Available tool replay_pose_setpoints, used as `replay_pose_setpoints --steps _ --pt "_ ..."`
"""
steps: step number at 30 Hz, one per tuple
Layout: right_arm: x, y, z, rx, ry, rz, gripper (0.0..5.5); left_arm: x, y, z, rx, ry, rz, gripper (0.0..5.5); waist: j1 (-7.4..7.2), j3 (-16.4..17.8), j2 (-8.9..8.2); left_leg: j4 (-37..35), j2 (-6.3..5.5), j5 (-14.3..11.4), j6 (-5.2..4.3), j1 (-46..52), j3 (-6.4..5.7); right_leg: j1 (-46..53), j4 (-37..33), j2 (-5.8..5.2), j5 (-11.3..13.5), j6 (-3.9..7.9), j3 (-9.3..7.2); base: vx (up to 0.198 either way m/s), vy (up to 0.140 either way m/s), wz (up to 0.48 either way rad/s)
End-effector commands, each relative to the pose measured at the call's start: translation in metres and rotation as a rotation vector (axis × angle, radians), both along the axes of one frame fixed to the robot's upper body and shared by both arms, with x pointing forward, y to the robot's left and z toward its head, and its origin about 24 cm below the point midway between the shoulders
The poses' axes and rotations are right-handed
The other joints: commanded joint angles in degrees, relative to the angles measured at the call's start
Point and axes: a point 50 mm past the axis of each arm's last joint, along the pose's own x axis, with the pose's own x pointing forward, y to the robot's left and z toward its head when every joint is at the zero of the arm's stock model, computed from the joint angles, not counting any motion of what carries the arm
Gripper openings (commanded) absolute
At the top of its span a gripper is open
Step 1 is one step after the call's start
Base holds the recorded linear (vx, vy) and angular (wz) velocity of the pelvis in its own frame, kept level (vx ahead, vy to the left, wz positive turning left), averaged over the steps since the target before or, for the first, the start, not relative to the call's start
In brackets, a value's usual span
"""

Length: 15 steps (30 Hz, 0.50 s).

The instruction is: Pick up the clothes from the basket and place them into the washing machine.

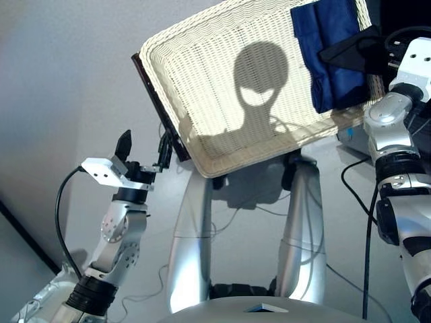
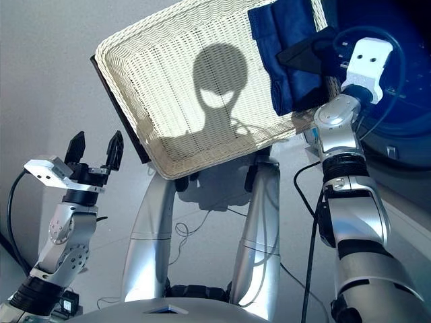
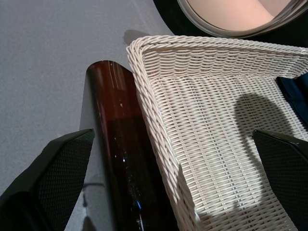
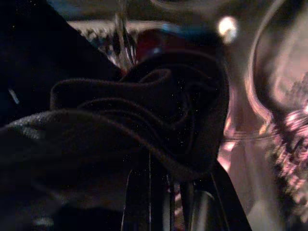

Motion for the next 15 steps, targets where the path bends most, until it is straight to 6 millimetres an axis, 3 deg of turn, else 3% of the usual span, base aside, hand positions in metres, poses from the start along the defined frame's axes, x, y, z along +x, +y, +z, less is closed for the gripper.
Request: replay_pose_setpoints --steps 1,4,8,12,15 --pt "-0.007 -0.018 0.022 0.21 -0.205 0.059 0.0 -0.012 -0.001 0.009 -0.048 -0.069 -0.027 5.5 1.01 -4.6 1.94 -5.3 -1.57 5.1 0.51 -2.9 1.24 0.3 1.2 0.25 -2.7 -5.14 -5.33 0.0 0.0 0.0" --pt "-0.011 -0.029 0.043 0.461 -0.431 0.121 0.0 -0.013 -0.002 0.007 -0.064 -0.042 -0.041 5.5 1.44 -4.8 2.13 -5.0 -1.46 4.9 0.35 -3.0 1.13 0.3 1.5 0.22 -3.0 -5.1 -5.2 0.0 0.0 0.0" --pt "-0.023 -0.047 0.066 0.67 -0.684 0.155 0.0 -0.013 -0.006 0.0 -0.081 0.008 -0.068 5.5 1.61 -5.1 2.41 -5.0 -1.57 4.9 0.1 -3.1 1.09 0.3 1.7 0.15 -3.3 -4.99 -5.25 0.0 0.0 0.0" --pt "-0.042 -0.069 0.089 0.664 -0.774 0.113 0.0 -0.014 -0.006 0.0 -0.071 0.02 -0.091 5.5 1.76 -5.8 2.67 -5.2 -1.64 5.0 -0.14 -3.2 0.86 0.0 2.1 -0.02 -3.6 -4.92 -5.22 0.0 0.0 0.0" --pt "-0.067 -0.094 0.106 0.617 -0.832 0.029 0.0 -0.016 -0.005 0.0 -0.061 0.021 -0.096 5.5 1.69 -6.4 2.78 -5.6 -1.68 5.0 -0.34 -3.1 0.68 0.0 2.0 -0.08 -3.9 -4.77 -5.13 0.0 0.0 0.0"
